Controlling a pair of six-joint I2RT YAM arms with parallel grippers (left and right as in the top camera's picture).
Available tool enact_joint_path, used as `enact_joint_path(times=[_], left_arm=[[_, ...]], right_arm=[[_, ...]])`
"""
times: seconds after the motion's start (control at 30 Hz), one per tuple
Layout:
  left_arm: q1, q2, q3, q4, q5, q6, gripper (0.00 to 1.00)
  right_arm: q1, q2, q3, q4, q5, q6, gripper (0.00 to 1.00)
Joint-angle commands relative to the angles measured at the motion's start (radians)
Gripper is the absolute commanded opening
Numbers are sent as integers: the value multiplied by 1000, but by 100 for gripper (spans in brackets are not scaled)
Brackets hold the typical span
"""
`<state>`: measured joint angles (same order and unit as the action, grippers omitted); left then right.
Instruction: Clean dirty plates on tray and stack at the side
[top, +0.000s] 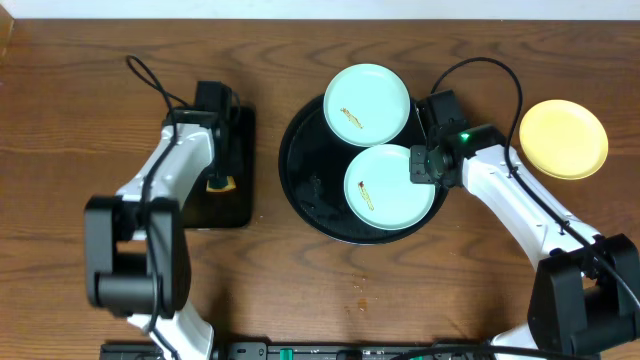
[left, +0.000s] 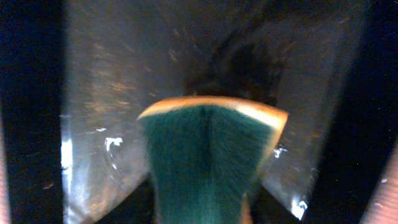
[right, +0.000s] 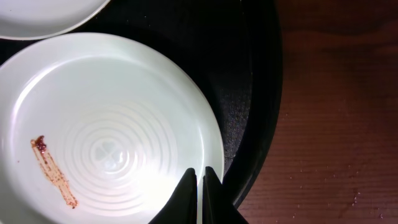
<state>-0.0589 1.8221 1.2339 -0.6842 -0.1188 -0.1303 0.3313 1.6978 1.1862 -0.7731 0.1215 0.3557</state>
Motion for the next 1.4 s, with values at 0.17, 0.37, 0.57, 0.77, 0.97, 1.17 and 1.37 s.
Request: enact_joint_path(times=[0.17,0.37,0.57,0.77,0.97,1.17,1.37], left_arm=[[5,-23,-9,-17,-6,-6,69],[5,-21,-53,8,-6,-5,69],[5,-21,-53,7,-6,-5,68],[5,-21,-53,8,-6,-5,68],[5,-21,-53,7,-6,-5,68],[5,-21,-53,7,-6,-6,68],[5,-21,-53,0,-6,-5,68]], right_arm=[[10,4,-6,-5,9,3,35],[-7,5,-40,49,-29,-101,40],[-45,6,-138,184,-115,-185,32],[-96,6,-209,296,-111,-234,31],[-119,6,-291,421,-112,-234,25],[-119,6,-338,498,-146,-234,19],[-119,6,-346,496,-149,-69,1]])
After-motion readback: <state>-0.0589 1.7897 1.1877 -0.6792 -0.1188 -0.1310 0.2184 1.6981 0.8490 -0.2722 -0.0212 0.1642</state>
